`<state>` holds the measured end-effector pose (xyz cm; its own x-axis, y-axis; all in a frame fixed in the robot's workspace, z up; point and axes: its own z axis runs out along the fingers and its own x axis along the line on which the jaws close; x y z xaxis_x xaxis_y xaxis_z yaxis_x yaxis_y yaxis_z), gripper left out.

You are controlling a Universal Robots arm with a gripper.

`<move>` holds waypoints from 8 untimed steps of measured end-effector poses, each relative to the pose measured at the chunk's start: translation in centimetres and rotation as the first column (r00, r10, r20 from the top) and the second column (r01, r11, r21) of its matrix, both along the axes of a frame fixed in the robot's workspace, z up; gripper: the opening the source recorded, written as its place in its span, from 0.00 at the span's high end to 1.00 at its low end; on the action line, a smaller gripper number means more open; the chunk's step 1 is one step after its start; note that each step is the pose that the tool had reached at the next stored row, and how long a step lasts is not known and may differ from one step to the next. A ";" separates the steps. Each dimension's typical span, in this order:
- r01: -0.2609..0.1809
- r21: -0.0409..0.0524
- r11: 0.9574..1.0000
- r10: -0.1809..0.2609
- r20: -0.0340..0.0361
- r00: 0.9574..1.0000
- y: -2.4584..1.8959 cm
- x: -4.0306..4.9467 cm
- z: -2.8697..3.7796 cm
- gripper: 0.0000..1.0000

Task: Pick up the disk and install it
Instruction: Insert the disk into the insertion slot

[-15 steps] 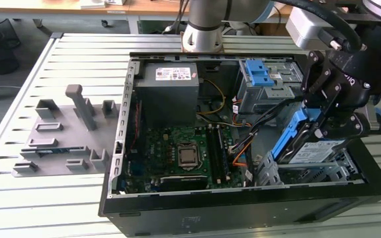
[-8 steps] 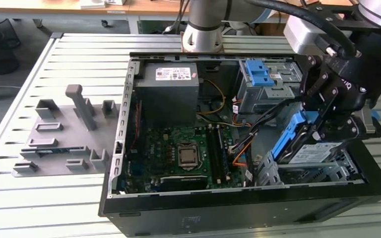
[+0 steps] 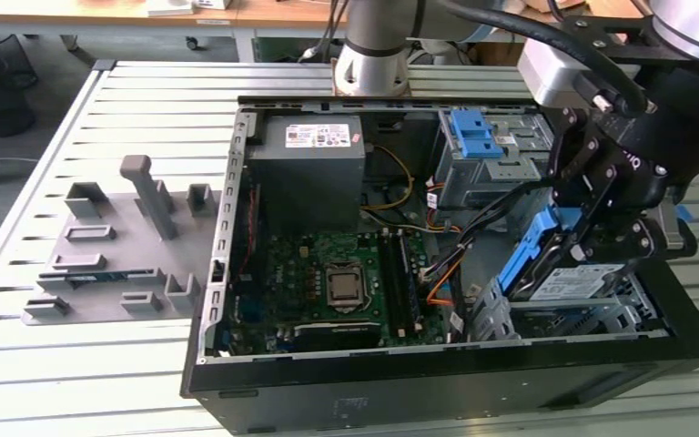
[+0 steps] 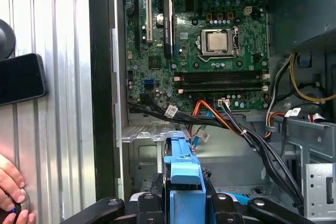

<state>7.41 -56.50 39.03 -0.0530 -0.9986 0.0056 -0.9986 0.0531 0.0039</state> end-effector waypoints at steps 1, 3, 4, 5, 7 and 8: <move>0.000 0.000 1.000 0.000 0.000 1.000 0.00 0.00 -0.05 0.64; 0.000 0.000 1.000 0.000 0.000 1.000 0.00 0.00 -0.14 0.64; 0.000 0.000 1.000 0.000 0.000 1.000 0.00 0.00 -0.18 0.64; 0.000 0.000 1.000 0.000 0.000 1.000 0.00 0.00 -0.23 0.64; 0.000 0.000 1.000 0.000 0.000 1.000 -0.01 0.00 -0.42 0.64; 0.000 0.000 1.000 0.000 0.000 1.000 -0.01 0.00 -0.53 0.64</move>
<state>7.41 -56.51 38.50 -0.0529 -0.9986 0.0055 -0.9986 0.0529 0.0035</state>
